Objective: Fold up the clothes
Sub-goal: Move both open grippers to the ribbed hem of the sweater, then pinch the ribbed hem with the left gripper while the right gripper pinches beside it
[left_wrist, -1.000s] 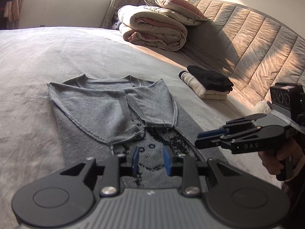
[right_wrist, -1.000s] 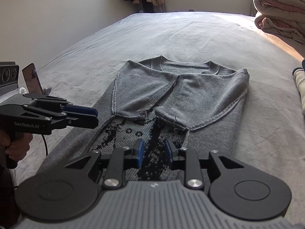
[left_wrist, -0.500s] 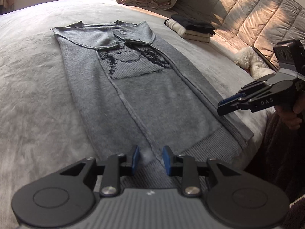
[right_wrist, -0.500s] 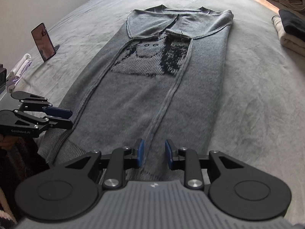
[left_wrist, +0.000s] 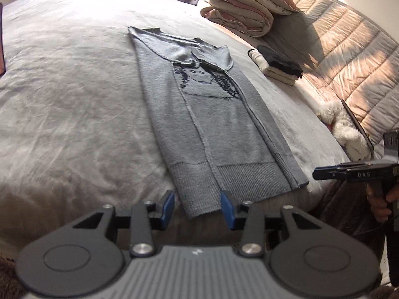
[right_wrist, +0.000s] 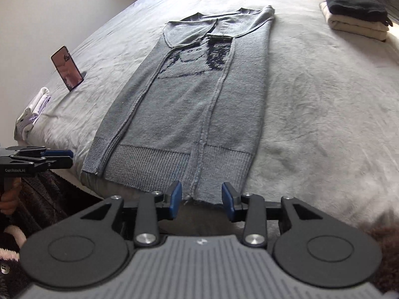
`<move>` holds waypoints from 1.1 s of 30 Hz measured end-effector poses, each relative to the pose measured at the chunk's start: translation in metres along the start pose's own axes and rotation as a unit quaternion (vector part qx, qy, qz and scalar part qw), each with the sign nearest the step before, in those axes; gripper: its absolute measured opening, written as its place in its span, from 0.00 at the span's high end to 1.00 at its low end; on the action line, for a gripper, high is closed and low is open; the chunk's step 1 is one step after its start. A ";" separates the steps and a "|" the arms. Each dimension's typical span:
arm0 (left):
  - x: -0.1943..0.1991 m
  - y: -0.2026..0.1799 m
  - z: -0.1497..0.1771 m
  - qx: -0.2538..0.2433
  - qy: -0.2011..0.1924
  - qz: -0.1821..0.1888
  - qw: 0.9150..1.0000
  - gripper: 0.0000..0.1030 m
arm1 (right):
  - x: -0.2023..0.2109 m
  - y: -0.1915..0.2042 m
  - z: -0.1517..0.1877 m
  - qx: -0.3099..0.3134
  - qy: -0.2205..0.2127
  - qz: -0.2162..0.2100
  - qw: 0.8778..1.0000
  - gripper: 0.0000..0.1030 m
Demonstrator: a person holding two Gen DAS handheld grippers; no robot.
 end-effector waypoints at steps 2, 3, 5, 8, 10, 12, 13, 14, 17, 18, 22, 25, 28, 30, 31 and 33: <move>-0.008 0.009 0.002 0.028 0.028 0.014 0.999 0.60 | 0.002 -0.012 0.000 -0.025 0.005 0.000 1.000 0.61; -0.015 0.013 0.004 0.042 0.046 0.025 0.998 0.60 | 0.002 -0.016 0.001 -0.038 0.010 -0.002 0.999 0.61; -0.028 0.019 0.008 0.071 0.078 0.043 0.993 0.62 | 0.000 -0.025 0.001 -0.064 0.021 -0.007 0.998 0.61; -0.045 0.024 0.013 0.110 0.112 0.069 0.985 0.62 | -0.008 -0.034 0.005 -0.097 0.043 -0.025 0.994 0.61; -0.050 0.026 0.014 0.128 0.119 0.085 0.981 0.62 | -0.014 -0.039 0.007 -0.115 0.053 -0.035 0.991 0.61; -0.054 0.029 0.014 0.148 0.124 0.100 0.976 0.62 | -0.018 -0.043 0.008 -0.135 0.059 -0.047 0.988 0.61; -0.054 0.030 0.015 0.157 0.124 0.110 0.974 0.62 | -0.019 -0.046 0.007 -0.147 0.059 -0.056 0.986 0.61; -0.055 0.032 0.016 0.166 0.124 0.119 0.971 0.62 | -0.020 -0.048 0.007 -0.158 0.058 -0.064 0.984 0.61; -0.059 0.037 0.017 0.193 0.127 0.143 0.962 0.62 | -0.023 -0.053 0.006 -0.183 0.059 -0.086 0.978 0.61; -0.060 0.037 0.017 0.197 0.128 0.147 0.961 0.62 | -0.024 -0.054 0.005 -0.189 0.060 -0.092 0.976 0.61; -0.062 0.030 0.014 0.180 0.128 0.157 0.963 0.62 | -0.031 -0.050 0.000 -0.187 0.064 -0.116 0.973 0.59; -0.063 0.029 0.013 0.179 0.131 0.167 0.961 0.62 | -0.036 -0.045 -0.001 -0.179 0.071 -0.127 0.973 0.59; -0.067 0.029 0.011 0.193 0.138 0.182 0.954 0.63 | -0.041 -0.045 -0.002 -0.182 0.079 -0.138 0.970 0.65; -0.069 0.027 0.010 0.198 0.141 0.190 0.951 0.75 | -0.041 -0.045 -0.002 -0.189 0.085 -0.146 0.967 0.76; -0.069 0.025 0.010 0.197 0.142 0.195 0.950 0.83 | -0.041 -0.045 -0.003 -0.192 0.086 -0.150 0.966 0.81; -0.068 0.021 0.010 0.196 0.144 0.203 0.949 0.91 | -0.040 -0.044 -0.004 -0.197 0.089 -0.160 0.963 0.85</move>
Point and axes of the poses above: each gripper's, at about its wrist camera, not at the fingertips, and x roughly against the way its jaws point, y to its left, z to its underside, the point moved 9 cm from there along -x, roughly the way its jaws point, and after that the axes turned 6 degrees about -z, right-handed, at the moved point
